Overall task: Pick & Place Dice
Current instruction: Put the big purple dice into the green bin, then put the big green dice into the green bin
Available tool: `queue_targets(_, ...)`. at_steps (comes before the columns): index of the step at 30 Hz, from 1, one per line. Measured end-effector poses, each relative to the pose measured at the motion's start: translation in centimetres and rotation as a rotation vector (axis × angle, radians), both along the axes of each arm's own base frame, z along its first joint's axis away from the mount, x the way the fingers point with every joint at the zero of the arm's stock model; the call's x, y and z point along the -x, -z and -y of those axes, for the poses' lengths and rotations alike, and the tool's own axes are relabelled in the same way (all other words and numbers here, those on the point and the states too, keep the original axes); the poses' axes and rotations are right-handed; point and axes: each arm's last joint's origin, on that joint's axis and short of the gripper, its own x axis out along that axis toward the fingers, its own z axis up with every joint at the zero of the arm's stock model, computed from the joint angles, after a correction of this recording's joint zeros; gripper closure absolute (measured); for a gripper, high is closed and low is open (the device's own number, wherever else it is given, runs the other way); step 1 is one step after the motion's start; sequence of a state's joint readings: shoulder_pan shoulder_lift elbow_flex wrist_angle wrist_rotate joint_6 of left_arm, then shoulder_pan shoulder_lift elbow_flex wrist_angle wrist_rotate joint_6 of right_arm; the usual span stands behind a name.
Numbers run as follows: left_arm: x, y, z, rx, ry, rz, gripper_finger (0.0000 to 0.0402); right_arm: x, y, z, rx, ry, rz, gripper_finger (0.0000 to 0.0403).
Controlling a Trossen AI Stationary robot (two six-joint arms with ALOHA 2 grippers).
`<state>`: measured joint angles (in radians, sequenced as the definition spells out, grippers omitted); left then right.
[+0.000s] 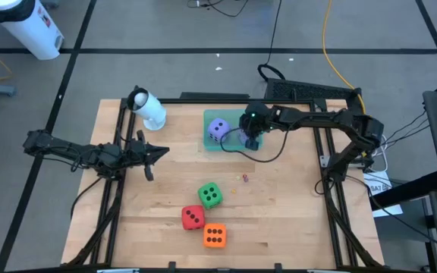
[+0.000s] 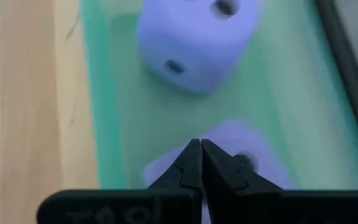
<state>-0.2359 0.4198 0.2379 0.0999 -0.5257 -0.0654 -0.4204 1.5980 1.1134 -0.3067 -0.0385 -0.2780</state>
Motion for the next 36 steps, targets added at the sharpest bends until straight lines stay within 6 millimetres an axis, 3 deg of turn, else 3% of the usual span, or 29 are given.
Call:
queue_targets(8, 0.0, 0.0, 0.0, 0.009, 0.001, 0.001, 0.0373, 2.8, -6.9, -2.3, 0.040, -0.002, 0.233, 0.0403)
queue_targets(12, 0.0, 0.0, 0.0, 0.012, 0.000, 0.002, 0.0373, 5.5, -10.7, -4.2, 0.069, -0.026, 0.395, 0.0403)
queue_targets(15, 0.0, 0.0, 0.0, 0.013, 0.000, 0.002, 0.0373, 8.0, -12.0, -5.8, 0.028, -0.086, 0.576, 0.0403)
queue_targets(18, 0.0, 0.0, 0.0, 0.011, 0.001, 0.001, 0.0373, 10.1, -11.0, -7.3, -0.034, -0.148, 0.733, 0.0403)
queue_targets(23, -0.1, 0.1, 0.0, 0.013, 0.001, -0.003, 0.0373, 11.6, -6.1, -9.3, -0.107, -0.250, 0.777, 0.0403)
queue_targets(30, -0.5, 0.4, 0.1, -0.012, 0.001, -0.032, 0.0373, 11.6, 0.1, -11.0, -0.112, -0.316, 0.785, 0.0403)
queue_targets(36, -0.6, 0.5, 0.1, -0.017, 0.002, -0.045, 0.0373, 10.6, 1.5, -11.6, -0.008, -0.123, 0.743, 0.0393)
